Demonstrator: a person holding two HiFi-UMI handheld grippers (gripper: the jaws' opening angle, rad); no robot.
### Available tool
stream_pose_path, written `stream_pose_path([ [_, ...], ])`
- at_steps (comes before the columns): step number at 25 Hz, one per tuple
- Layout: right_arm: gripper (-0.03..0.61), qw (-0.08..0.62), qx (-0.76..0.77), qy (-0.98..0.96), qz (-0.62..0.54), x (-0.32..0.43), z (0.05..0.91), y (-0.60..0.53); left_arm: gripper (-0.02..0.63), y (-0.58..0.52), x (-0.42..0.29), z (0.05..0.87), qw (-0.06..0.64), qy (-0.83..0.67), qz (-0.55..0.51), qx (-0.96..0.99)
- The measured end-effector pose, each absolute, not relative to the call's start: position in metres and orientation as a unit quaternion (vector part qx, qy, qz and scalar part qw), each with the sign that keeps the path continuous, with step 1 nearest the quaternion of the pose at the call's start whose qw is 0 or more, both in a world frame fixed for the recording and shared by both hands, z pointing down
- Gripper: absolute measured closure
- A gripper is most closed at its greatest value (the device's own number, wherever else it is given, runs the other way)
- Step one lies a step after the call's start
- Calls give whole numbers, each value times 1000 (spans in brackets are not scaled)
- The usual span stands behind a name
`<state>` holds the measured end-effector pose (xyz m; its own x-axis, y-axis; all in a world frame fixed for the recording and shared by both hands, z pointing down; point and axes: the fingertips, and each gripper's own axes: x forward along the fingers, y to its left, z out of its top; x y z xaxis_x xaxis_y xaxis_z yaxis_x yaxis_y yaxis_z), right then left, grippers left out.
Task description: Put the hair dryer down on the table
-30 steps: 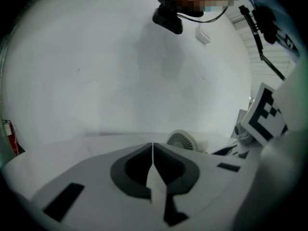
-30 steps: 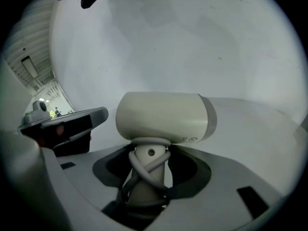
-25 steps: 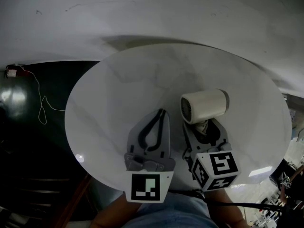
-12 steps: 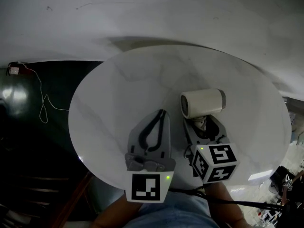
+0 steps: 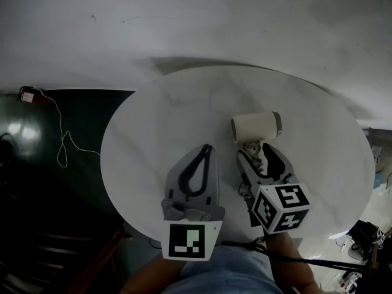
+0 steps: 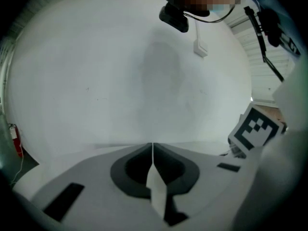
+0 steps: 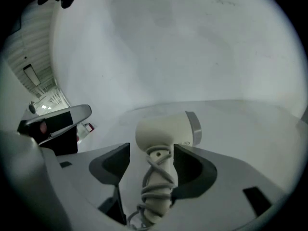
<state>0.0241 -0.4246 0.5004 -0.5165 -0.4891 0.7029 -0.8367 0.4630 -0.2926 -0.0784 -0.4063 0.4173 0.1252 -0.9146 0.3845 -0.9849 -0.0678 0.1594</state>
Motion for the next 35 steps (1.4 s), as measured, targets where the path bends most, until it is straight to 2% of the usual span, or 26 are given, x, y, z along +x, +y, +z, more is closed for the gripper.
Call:
stream_pose_path([
  [6, 293, 209, 417, -848, 251, 14, 435, -404, 601, -386, -70, 375, 154, -651, 75, 740],
  [11, 383, 114, 400, -892, 178, -6, 363, -384, 601, -368, -75, 332, 104, -651, 58, 750],
  [15, 516, 80, 404, -902, 129, -13, 317, -373, 601, -358, -84, 293, 61, -651, 44, 755],
  [17, 543, 64, 413, -903, 102, -15, 294, -374, 601, -359, -88, 270, 33, -652, 30, 757],
  [22, 563, 49, 431, -900, 47, -13, 261, -360, 601, -346, -82, 228, -11, -649, 6, 761],
  [35, 568, 13, 436, -900, 11, -9, 231, -337, 601, -324, -71, 212, -30, -640, 11, 767],
])
